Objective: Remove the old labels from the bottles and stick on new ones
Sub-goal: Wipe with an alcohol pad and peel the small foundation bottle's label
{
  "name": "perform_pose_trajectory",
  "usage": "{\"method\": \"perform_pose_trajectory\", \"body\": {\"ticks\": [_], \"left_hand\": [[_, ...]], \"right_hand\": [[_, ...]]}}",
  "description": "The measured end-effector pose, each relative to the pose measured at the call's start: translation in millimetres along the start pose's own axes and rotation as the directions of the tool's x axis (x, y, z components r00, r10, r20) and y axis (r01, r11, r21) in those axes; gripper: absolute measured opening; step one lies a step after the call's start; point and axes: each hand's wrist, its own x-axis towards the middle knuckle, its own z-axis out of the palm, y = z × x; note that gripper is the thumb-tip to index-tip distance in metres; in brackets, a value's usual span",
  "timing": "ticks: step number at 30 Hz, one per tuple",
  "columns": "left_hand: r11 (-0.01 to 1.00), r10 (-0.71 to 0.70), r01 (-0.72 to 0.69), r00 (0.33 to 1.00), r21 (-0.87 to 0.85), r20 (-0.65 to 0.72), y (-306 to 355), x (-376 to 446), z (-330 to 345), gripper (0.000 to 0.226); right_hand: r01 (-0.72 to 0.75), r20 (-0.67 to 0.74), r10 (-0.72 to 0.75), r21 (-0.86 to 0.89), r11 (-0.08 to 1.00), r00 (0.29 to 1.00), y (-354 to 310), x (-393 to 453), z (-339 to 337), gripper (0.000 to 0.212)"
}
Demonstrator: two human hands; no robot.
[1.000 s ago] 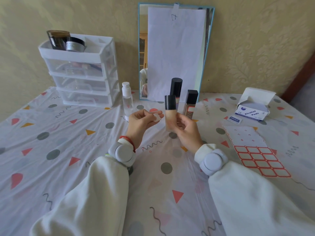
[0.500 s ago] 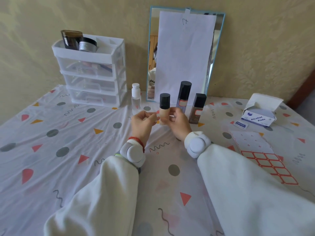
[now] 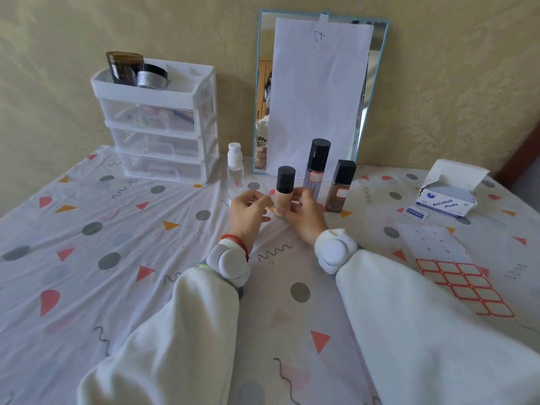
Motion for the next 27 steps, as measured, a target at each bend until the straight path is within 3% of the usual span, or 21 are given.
{"method": "perform_pose_trajectory", "body": {"ticks": [6,11,16,21,27], "left_hand": [[1.0,0.006,-0.005,1.0,-0.029,0.018,4,-4,0,0.024],[0.999,0.001,0.005,0.981,-0.032,0.192,3,-9,5,0.017],[1.0,-0.015,0.015,0.962,0.0,0.271,2,-10,7,0.016],[0.999,-0.032,0.043,0.93,-0.02,0.365,-1,-13,11,0.018],[0.999,-0.037,0.047,0.898,-0.013,0.439,-2,-17,13,0.021]], "right_hand": [[-0.051,-0.059,0.053,0.048,0.998,0.997,1,-7,-11,0.061],[0.073,-0.207,-0.077,-0.026,0.997,0.975,6,-26,-32,0.023],[0.025,-0.119,-0.011,0.122,0.992,0.993,7,-36,-39,0.003],[-0.117,-0.079,0.142,0.265,0.957,0.987,4,-41,-37,0.034],[-0.224,0.123,0.19,0.634,0.74,0.974,1,-47,-35,0.015]]}}
